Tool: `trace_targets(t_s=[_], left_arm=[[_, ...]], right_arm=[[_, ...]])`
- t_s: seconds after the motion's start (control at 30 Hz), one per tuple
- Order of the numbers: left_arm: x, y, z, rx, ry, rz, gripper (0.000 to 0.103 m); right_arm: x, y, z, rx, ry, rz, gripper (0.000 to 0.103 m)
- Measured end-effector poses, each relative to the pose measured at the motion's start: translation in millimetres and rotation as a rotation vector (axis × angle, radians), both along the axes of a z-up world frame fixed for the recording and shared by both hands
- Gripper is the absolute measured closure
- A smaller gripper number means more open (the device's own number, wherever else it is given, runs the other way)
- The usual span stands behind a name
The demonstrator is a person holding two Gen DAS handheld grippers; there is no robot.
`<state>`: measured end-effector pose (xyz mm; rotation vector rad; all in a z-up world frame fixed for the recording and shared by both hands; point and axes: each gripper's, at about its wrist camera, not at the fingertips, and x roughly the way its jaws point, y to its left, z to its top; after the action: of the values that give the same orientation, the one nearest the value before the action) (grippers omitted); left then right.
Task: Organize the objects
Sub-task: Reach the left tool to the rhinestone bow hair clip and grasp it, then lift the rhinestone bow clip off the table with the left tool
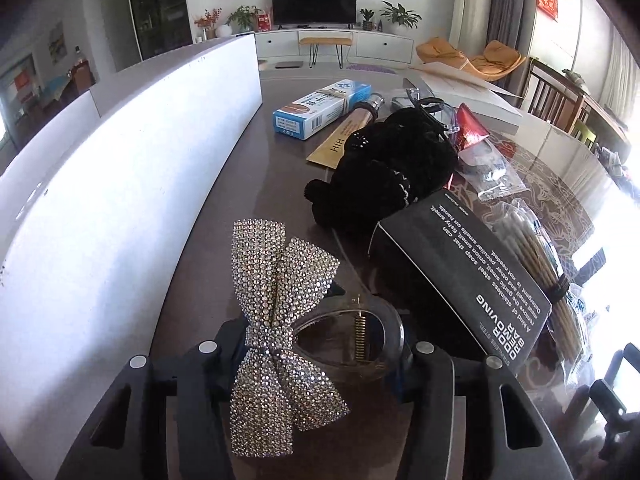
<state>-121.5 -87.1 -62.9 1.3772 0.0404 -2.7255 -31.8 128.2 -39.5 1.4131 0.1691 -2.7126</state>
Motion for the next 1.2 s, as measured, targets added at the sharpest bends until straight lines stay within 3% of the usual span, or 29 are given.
trace_targets(t_s=[0.33,0.4,0.47,0.77,1.2], left_arm=[[48,24,-2,-0.001,0.020,-0.156,0.050],[48,22,-3,-0.006,0.022,-0.152,0.044],[44,17,-5,0.004,0.009,-0.122,0.026],[35,15,-11,0.007,-0.029,-0.107,0.000],[36,16,-11,0.009,-0.024,-0.106,0.000]], right_arm=[[0,0,0,0.000,0.000,0.000,0.000],[0,0,0,0.001,0.000,0.000,0.000],[0,0,0,0.001,0.000,0.000,0.000],[0,0,0,0.002,0.000,-0.001,0.000],[0,0,0,0.002,0.000,-0.001,0.000]])
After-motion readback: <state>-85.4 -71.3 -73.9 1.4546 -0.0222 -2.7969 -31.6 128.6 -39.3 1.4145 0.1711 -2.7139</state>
